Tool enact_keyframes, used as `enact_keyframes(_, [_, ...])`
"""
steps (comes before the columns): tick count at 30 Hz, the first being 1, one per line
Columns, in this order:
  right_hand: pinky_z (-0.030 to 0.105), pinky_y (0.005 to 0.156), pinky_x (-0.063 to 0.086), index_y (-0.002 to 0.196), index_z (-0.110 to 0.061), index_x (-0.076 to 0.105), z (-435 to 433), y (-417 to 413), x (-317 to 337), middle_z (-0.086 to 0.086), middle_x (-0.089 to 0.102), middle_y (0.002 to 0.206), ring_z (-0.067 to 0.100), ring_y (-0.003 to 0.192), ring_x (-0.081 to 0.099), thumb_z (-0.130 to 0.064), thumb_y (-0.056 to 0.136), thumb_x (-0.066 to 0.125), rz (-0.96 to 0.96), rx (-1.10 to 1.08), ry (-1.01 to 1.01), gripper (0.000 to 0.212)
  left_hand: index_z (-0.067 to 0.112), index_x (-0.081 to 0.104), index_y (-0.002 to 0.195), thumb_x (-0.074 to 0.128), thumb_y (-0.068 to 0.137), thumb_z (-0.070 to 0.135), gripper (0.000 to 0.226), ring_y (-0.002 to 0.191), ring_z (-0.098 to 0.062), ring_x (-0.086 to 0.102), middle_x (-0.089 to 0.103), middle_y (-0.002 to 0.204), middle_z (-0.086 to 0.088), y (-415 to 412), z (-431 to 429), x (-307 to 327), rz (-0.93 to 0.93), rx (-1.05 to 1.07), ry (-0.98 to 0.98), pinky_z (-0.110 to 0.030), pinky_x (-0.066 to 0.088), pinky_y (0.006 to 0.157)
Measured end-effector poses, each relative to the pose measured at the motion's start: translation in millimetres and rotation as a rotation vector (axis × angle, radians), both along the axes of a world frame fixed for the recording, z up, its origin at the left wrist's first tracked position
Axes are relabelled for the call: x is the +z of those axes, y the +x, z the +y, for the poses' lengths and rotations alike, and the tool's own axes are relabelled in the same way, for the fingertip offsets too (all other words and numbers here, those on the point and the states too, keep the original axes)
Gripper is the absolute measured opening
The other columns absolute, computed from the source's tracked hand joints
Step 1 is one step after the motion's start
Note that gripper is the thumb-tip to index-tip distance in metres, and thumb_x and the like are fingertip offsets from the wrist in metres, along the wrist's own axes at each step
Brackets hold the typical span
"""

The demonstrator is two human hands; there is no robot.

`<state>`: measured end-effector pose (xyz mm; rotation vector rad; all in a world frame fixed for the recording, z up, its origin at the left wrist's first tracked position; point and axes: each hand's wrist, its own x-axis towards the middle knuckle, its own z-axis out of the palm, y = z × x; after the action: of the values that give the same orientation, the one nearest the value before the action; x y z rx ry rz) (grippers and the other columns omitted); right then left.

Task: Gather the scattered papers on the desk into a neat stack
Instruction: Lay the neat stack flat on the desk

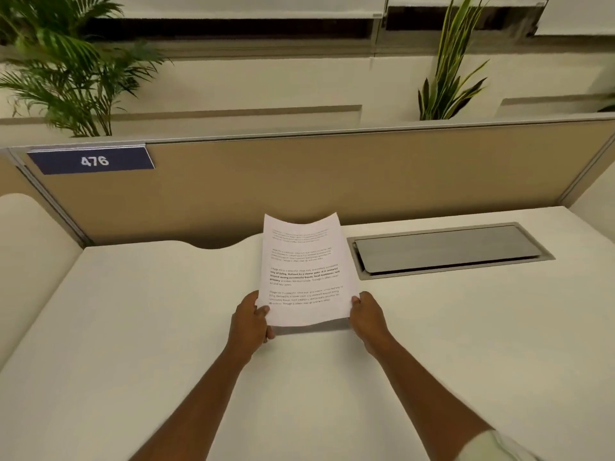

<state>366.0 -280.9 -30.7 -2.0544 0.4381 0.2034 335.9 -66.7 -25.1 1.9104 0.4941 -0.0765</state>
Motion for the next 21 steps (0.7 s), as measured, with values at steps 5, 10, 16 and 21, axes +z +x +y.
enact_keyframes(5, [0.034, 0.075, 0.045, 0.095, -0.007, 0.050, -2, 2, -16, 0.011, 0.062, 0.104, 0.027, 0.089, 0.057, -0.020, 0.097, 0.035, 0.014, 0.013, -0.088, 0.020, 0.018, 0.036, 0.147, 0.042, 0.100, 0.004, 0.050, 0.044, -0.019, 0.056, 0.065, 0.122, -0.014, 1, -7, -11, 0.026, 0.002, 0.014, -0.019, 0.044, 0.035])
enact_keyframes(10, [0.031, 0.070, 0.040, 0.105, -0.006, 0.050, 0, -3, -19, 0.013, 0.066, 0.109, 0.035, 0.097, 0.063, -0.021, 0.096, 0.038, -0.002, 0.039, -0.275, 0.021, 0.017, 0.030, 0.150, 0.042, 0.100, 0.007, 0.053, 0.042, -0.016, 0.057, 0.066, 0.119, -0.021, -1, -7, -14, 0.044, -0.006, 0.103, -0.016, 0.041, 0.032])
enact_keyframes(16, [0.031, 0.063, 0.039, 0.112, -0.009, 0.041, 4, -14, -24, 0.010, 0.069, 0.099, 0.031, 0.085, 0.067, -0.021, 0.097, 0.034, -0.077, 0.108, -0.551, 0.020, 0.015, 0.029, 0.151, 0.043, 0.101, 0.013, 0.052, 0.040, -0.010, 0.057, 0.065, 0.119, -0.026, -4, -7, -15, 0.073, -0.057, 0.234, -0.012, 0.041, 0.032])
enact_keyframes(21, [0.030, 0.066, 0.042, 0.148, -0.009, 0.014, 9, -19, -27, 0.006, 0.065, 0.107, 0.024, 0.091, 0.066, -0.016, 0.094, 0.038, -0.037, 0.200, -0.691, 0.060, 0.016, 0.040, 0.138, 0.044, 0.099, 0.018, 0.040, 0.069, -0.034, 0.069, 0.066, 0.105, -0.017, -3, -5, -13, 0.139, -0.120, 0.312, -0.035, 0.057, 0.049])
